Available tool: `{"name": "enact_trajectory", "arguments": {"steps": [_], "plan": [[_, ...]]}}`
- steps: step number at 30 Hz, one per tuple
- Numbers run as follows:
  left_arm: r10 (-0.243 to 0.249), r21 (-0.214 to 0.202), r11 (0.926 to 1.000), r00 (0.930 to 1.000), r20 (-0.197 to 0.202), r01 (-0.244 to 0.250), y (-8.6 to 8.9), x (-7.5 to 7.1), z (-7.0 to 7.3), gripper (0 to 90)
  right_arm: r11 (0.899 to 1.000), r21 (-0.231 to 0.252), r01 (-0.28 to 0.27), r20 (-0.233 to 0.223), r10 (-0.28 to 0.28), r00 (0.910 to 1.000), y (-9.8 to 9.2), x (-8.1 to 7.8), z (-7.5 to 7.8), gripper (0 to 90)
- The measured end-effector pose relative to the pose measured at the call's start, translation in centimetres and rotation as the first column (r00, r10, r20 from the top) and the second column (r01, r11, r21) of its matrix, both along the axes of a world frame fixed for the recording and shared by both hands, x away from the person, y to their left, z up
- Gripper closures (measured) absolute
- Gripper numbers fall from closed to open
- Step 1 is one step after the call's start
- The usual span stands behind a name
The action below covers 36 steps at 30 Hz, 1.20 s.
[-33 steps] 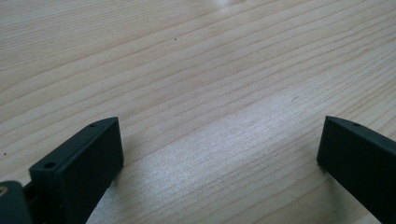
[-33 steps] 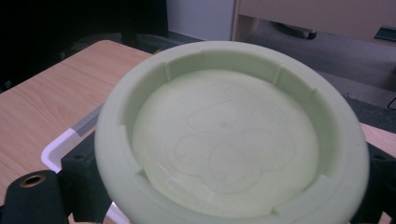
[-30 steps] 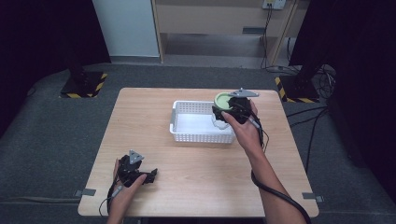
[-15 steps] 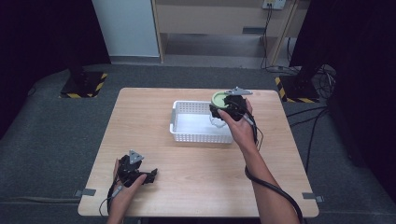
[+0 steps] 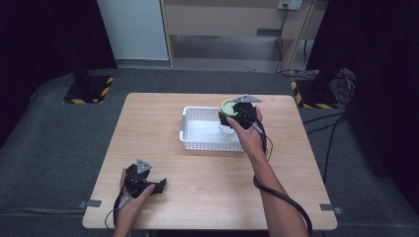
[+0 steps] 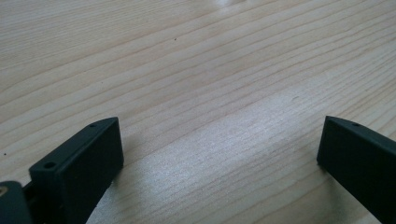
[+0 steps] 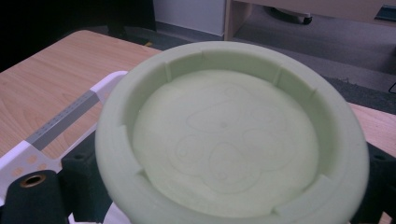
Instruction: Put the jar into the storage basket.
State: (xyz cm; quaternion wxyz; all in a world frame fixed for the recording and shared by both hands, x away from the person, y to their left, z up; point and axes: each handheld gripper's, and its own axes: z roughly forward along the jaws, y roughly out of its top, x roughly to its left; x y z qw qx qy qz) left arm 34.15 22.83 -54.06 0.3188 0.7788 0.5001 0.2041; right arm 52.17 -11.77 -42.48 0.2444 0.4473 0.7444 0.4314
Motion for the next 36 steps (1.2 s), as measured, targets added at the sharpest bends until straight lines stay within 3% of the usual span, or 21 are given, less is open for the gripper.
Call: {"name": "enact_trajectory", "arguments": {"steps": [20,36], "plan": [[-0.001,0.0,1.0,1.0,0.0,0.001,0.0,0.0,0.0,0.0,1.0,-0.001,0.018,-0.029,-0.019,0.9994,0.8,0.1,-2.8,11.5],[-0.001,0.0,1.0,1.0,0.0,0.001,0.0,0.0,0.0,0.0,1.0,0.014,0.021,-0.042,-0.021,0.9989,0.9,0.1,-3.8,11.5]]}}
